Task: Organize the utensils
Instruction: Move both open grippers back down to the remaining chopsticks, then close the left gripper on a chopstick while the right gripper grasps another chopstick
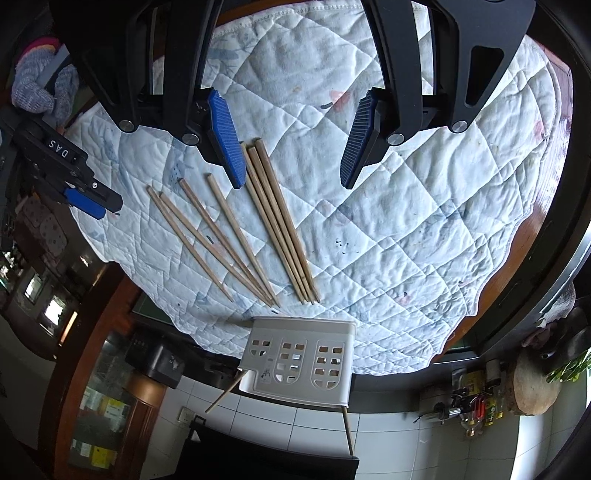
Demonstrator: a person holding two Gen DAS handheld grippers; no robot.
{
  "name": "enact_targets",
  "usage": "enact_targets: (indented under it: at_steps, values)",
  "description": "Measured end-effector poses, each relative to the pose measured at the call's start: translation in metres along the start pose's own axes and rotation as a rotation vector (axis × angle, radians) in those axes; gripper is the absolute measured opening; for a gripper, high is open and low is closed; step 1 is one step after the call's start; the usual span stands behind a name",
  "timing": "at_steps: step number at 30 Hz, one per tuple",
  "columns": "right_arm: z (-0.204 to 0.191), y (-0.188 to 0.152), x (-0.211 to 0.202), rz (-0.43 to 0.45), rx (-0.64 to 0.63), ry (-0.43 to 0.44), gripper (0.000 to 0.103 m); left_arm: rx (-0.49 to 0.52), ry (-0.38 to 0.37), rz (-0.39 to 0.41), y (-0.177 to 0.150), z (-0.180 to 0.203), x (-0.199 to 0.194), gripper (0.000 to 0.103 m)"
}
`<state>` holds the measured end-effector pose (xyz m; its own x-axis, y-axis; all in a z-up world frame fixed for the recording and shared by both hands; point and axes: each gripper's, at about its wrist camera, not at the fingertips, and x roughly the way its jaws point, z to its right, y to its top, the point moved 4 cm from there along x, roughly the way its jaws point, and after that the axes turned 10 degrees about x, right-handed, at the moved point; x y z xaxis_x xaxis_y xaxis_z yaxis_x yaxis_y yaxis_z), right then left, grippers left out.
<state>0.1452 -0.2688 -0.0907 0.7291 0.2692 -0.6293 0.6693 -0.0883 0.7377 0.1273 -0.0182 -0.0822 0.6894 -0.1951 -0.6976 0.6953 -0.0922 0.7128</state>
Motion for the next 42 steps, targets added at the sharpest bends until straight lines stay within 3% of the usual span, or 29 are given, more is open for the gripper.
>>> enact_targets:
  at_steps: [14, 27, 35, 42]
  values:
    - [0.000, 0.004, 0.045, -0.111, 0.005, 0.030, 0.026, -0.003, -0.044, -0.054, 0.005, 0.001, 0.038, 0.051]
    - [0.002, 0.012, 0.070, -0.158, 0.008, 0.026, 0.020, -0.043, -0.057, -0.106, 0.017, 0.000, 0.071, 0.023]
    - [-0.001, 0.014, 0.078, -0.178, -0.001, 0.019, 0.020, -0.058, -0.033, -0.140, 0.021, -0.002, 0.085, 0.015]
    - [-0.001, 0.011, 0.085, -0.202, -0.013, 0.012, 0.018, -0.070, -0.009, -0.148, 0.024, -0.001, 0.092, 0.015]
